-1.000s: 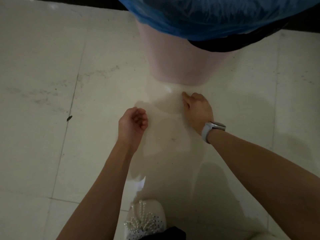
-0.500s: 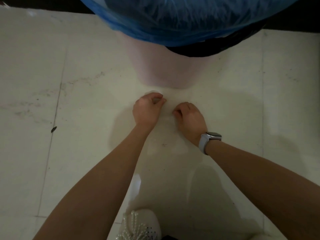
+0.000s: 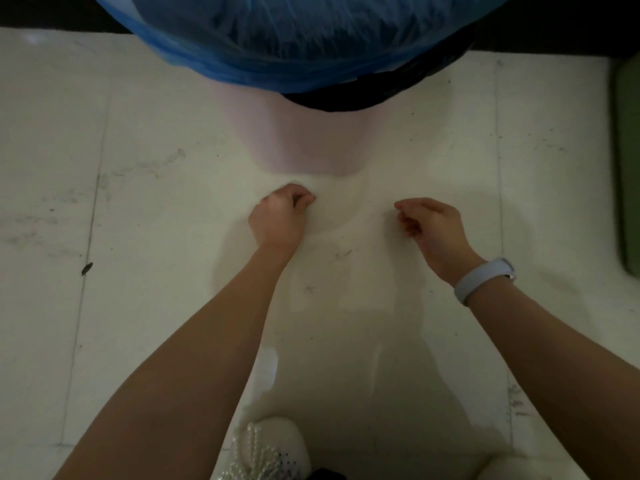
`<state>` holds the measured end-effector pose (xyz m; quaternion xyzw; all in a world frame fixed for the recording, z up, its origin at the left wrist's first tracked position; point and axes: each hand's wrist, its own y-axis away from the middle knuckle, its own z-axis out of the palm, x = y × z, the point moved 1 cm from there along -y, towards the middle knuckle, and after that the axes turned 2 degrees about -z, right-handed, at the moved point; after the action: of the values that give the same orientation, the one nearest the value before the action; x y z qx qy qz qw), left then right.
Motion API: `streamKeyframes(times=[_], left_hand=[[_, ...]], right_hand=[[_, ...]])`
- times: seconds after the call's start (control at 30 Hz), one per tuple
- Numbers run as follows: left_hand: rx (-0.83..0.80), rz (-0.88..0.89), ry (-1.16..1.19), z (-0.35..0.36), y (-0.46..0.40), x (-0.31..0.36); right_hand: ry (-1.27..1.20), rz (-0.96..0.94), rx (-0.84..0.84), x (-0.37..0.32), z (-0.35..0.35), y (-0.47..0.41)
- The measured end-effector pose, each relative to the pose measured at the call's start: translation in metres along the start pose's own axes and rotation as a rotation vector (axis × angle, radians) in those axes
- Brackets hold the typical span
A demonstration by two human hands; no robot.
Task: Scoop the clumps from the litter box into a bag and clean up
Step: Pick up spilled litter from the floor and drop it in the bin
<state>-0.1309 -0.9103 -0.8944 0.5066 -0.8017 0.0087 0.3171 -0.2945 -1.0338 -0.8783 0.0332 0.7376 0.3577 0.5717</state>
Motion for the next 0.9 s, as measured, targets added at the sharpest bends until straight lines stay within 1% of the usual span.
streamKeyframes(times=[0.07,0.13,0.23,0.33,0.4,0.47,0.57,0.6,0.63,0.67,0.73,0.83,0.87,0.9], left_hand=[[-0.004,-0.024,0.009,-0.002,0.001,0.0],[0.008,-0.082,0.142,-0.005,0.002,-0.001],[0.004,-0.163,0.579,-0.012,0.008,-0.005],[-0.032,-0.272,0.847,-0.017,0.023,-0.014],[-0.077,-0.336,0.982,-0.018,0.033,-0.02],[-0.082,-0.346,0.945,-0.017,0.037,-0.025],[-0.013,-0.226,0.649,-0.013,0.034,-0.024],[0.007,-0.183,0.547,-0.012,0.031,-0.021],[0.026,-0.151,0.454,-0.01,0.027,-0.016],[0.043,-0.134,0.388,-0.009,0.024,-0.012],[0.053,-0.13,0.335,-0.005,0.016,-0.005],[0.056,-0.137,0.273,0.002,0.008,0.001],[0.063,-0.14,0.24,0.004,0.007,0.003],[0.079,-0.142,0.214,0.005,0.007,0.003]], right_hand=[[0.387,-0.12,0.023,0.007,-0.002,-0.001],[0.593,-0.217,0.011,0.012,0.001,0.002],[0.682,-0.324,0.0,0.017,0.008,0.003],[0.747,-0.37,0.013,0.023,0.014,0.001],[0.791,-0.422,0.04,0.026,0.014,0.001],[0.823,-0.454,0.05,0.028,0.015,0.003],[0.917,-0.513,0.039,0.033,0.019,0.002],[0.918,-0.506,0.043,0.031,0.02,0.002],[0.87,-0.467,0.053,0.028,0.02,0.001],[0.772,-0.398,0.069,0.022,0.019,0.001],[0.483,-0.212,0.069,0.011,0.018,-0.001],[-0.097,0.003,-0.048,-0.004,0.017,-0.001],[-0.256,0.07,-0.106,-0.007,0.017,-0.001],[-0.364,0.134,-0.164,-0.011,0.017,0.0]])
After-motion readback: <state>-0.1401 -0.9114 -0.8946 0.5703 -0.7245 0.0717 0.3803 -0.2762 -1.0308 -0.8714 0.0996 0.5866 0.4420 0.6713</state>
